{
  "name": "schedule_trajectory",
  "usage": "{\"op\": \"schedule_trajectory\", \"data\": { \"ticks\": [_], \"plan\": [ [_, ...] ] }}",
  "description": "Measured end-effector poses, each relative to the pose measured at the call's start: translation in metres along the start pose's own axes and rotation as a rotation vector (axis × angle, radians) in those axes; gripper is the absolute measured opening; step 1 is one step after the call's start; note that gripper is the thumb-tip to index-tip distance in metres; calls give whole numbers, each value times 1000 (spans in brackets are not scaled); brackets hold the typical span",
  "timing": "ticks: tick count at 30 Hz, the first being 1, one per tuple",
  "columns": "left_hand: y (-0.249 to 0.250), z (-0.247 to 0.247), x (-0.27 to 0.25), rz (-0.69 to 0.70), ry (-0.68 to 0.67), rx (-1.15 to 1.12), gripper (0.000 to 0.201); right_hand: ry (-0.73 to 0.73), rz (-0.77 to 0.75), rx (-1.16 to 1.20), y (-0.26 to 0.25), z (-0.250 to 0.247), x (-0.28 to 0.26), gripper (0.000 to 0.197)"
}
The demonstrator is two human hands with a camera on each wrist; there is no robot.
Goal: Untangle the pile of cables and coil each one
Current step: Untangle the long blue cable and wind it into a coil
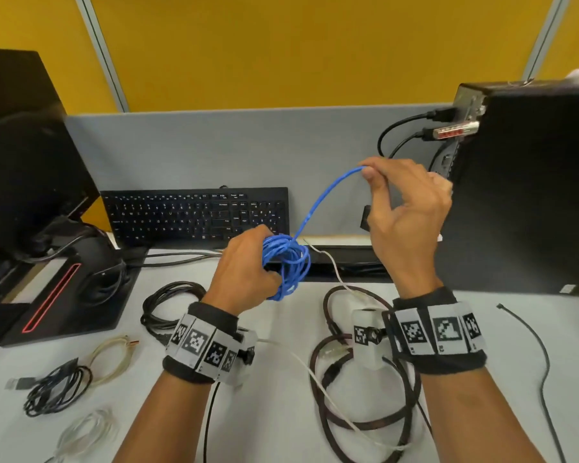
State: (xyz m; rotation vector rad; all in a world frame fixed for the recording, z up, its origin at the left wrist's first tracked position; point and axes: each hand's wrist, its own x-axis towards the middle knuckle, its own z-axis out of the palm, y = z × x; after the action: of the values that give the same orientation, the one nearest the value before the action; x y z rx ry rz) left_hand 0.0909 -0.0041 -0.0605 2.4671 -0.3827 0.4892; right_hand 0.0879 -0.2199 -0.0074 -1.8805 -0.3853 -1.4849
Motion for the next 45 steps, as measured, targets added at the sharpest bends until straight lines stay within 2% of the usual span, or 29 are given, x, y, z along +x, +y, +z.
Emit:
{"op": "schedule_trajectory", "data": {
  "ticks": [3,6,8,12,16,19,23,26,28,30,31,32,34,35,37,40,43,45],
  "plan": [
    [9,4,-2,46,50,-70,36,52,117,80,5,-3,4,17],
    [12,4,-2,140,-18,-125,48,78,212,72,16,-4,2,16],
    [12,2,-3,189,-21,-116,44,50,245,44,25,-4,-2,14],
    [16,-1,-3,180,63,-61,11,-149,393,-108,44,0,-10,13],
    [17,-3,-1,104,155,-49,12,-513,438,-158,52,10,-16,16],
    [23,-3,-1,67,160,-127,13,-667,438,-100,49,18,-24,22],
    [31,-1,0,40,204,-230,17,-848,477,70,39,24,-31,31],
    [33,1,1,6,247,-253,21,-1004,696,465,27,27,-36,37],
    [31,2,1,-34,264,-272,21,-1030,831,725,23,29,-38,47],
    [29,2,1,-61,262,-271,16,-1026,850,915,24,32,-40,69],
    [28,3,0,-64,266,-278,13,-1025,815,981,24,33,-42,72],
    [27,3,-1,-60,272,-287,14,-1021,764,1011,22,32,-43,64],
    [26,4,-2,-63,274,-272,32,-976,672,975,19,33,-46,30],
    [25,5,-3,-76,267,-255,37,-941,650,956,19,35,-46,25],
    [25,5,-4,-82,264,-232,42,-870,645,919,17,39,-47,28],
    [28,1,-3,-55,252,-254,41,-816,700,947,12,41,-45,18],
    [27,-5,0,-66,159,-293,18,-808,813,1013,11,39,-43,16],
    [26,-9,0,-124,89,-358,15,-824,860,1057,12,39,-42,11]
  ]
}}
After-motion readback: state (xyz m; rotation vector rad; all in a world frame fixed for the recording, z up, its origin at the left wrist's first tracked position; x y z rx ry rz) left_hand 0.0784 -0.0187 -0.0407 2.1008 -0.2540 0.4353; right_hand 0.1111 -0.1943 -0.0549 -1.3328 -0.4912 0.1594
